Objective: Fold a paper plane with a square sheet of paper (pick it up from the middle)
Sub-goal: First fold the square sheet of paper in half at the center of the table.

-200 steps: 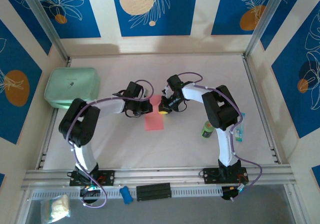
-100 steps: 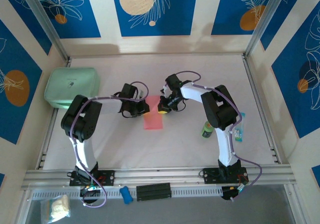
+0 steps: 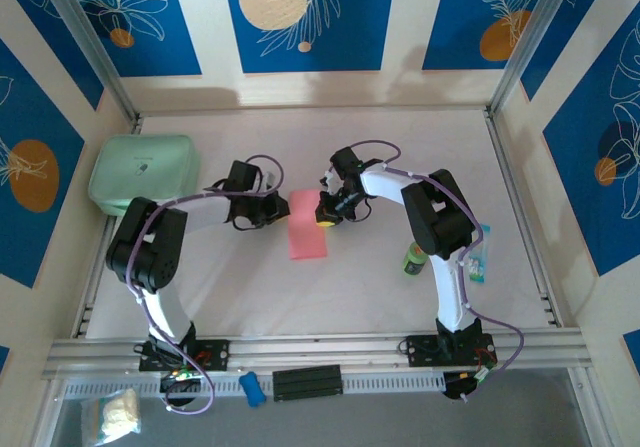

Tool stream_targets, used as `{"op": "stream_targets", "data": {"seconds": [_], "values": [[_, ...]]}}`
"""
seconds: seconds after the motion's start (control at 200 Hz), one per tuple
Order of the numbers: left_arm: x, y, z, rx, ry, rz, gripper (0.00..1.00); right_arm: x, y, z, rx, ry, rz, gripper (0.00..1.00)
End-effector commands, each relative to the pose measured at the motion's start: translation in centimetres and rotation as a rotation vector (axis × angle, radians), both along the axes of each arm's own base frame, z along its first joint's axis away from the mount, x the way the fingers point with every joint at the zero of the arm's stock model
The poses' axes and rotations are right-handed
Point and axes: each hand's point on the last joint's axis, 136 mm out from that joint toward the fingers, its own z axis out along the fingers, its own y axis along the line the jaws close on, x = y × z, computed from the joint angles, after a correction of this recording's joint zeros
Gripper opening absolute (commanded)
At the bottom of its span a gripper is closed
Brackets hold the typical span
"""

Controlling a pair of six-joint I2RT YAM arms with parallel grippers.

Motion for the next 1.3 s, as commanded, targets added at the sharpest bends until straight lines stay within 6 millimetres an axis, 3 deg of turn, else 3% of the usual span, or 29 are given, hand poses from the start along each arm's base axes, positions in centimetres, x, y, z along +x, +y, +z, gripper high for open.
{"op": "stream_targets", "data": {"seconds": [0.0, 0.255, 0.505, 0.62, 0.73, 0.835, 1.03, 1.141, 1.296], "values": [[1.1, -2.2, 0.2, -0.038, -0.005, -0.027, 0.14, -3.1, -7.4, -8.1, -0.375, 0.125, -0.019, 0.02], [1.6, -1.6, -3.6, 0.047, 0.091, 0.019, 0.14, -3.2, -7.7, -8.1, -0.382, 0.127, -0.007, 0.02], [1.7, 3.6, -6.3, 0.186, 0.104, 0.105, 0.14, -3.3, -8.0, -8.1, -0.370, 0.119, 0.027, 0.02], [1.9, 5.8, -6.3, 0.218, 0.107, 0.132, 0.13, -3.3, -7.9, -8.0, -0.364, 0.119, 0.035, 0.02], [2.7, 6.8, -4.6, 0.220, 0.070, 0.134, 0.13, -3.4, -8.0, -8.0, -0.362, 0.123, 0.037, 0.02], [3.4, 5.7, -1.8, 0.163, 0.003, 0.103, 0.13, -3.4, -7.9, -7.9, -0.358, 0.123, 0.044, 0.02], [2.6, 1.2, 1.8, 0.030, -0.091, 0.006, 0.12, -4.1, -6.8, -7.6, -0.326, 0.115, 0.098, 0.01], [1.7, -0.9, 1.7, -0.002, -0.086, -0.025, 0.12, -4.7, -6.2, -7.2, -0.315, 0.101, 0.141, 0.01], [1.1, -1.1, -0.4, 0.011, -0.042, -0.015, 0.12, -5.8, -5.2, -6.5, -0.262, 0.097, 0.185, 0.01]]}}
